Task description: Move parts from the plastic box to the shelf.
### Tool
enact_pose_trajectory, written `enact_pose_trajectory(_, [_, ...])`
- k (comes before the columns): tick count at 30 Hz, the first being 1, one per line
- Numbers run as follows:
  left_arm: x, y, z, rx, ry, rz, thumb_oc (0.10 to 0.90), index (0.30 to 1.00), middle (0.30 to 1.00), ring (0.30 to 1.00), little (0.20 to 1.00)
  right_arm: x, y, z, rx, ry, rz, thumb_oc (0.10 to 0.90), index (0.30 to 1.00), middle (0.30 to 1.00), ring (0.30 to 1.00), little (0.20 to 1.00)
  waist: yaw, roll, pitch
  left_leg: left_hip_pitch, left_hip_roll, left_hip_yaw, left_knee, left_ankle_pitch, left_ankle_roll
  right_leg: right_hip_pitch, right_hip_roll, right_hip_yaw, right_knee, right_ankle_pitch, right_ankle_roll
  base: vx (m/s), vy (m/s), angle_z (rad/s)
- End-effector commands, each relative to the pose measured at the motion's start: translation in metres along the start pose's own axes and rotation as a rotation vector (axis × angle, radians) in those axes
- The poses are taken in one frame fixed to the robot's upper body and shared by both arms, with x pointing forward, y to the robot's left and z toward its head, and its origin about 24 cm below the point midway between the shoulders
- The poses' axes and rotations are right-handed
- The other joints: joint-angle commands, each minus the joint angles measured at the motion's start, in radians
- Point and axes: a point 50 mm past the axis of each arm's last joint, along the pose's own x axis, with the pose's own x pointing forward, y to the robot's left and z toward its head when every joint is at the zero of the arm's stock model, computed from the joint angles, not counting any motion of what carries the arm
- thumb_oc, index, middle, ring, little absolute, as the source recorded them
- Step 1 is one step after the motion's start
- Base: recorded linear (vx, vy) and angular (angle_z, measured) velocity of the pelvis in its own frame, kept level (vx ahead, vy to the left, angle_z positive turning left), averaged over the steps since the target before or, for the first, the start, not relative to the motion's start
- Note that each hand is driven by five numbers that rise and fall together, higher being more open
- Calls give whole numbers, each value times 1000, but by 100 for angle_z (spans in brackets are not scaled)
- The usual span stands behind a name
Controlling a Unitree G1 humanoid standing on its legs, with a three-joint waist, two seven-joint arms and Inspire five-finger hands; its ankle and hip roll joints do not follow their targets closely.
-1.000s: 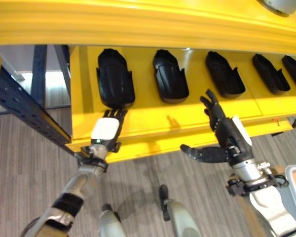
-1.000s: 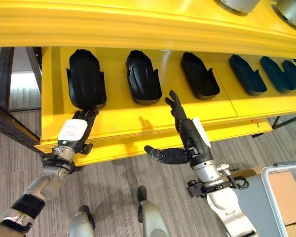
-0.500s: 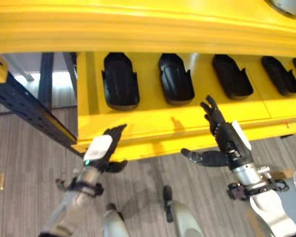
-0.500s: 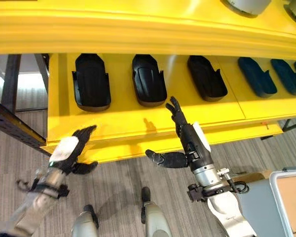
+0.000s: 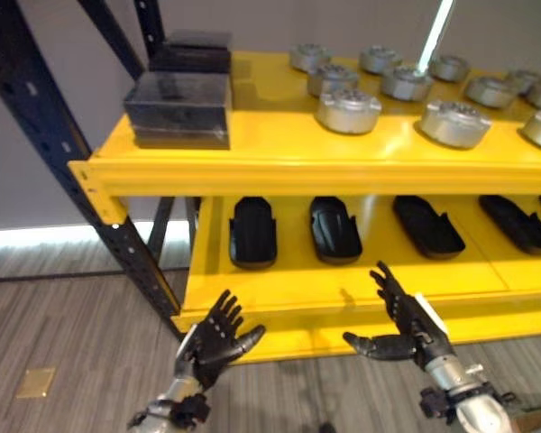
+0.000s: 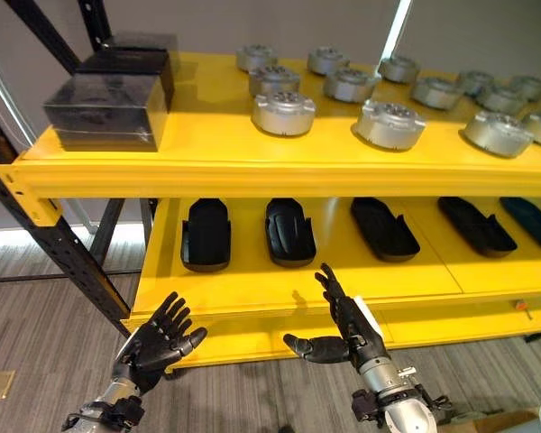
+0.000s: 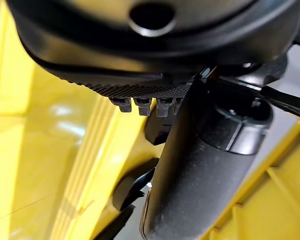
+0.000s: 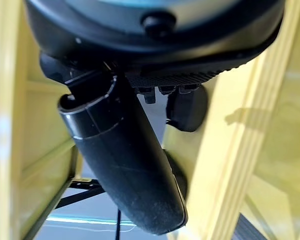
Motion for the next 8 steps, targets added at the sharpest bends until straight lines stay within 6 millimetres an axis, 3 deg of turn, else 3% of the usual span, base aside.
enact_pose_trajectory(1, [20,-11,37,67,-212,-66,900,1000,1000,1000,1000,24,-8,47,14,-287,3,900,1000,1000,1000,1000,1,15,-26,-46,-4,-3,-1,41,46,-27,27,18,43,-33,15,11,-3,-5])
enact_pose_trajectory(8, [21,-7,30,60,-208,-13,900,1000,1000,1000,1000,29,-2,46,46,-286,27,900,1000,1000,1000,1000,-2,7,-48,-23,9,15,-1,42,41,-11,31,35,36,-25,14,7,5,-10])
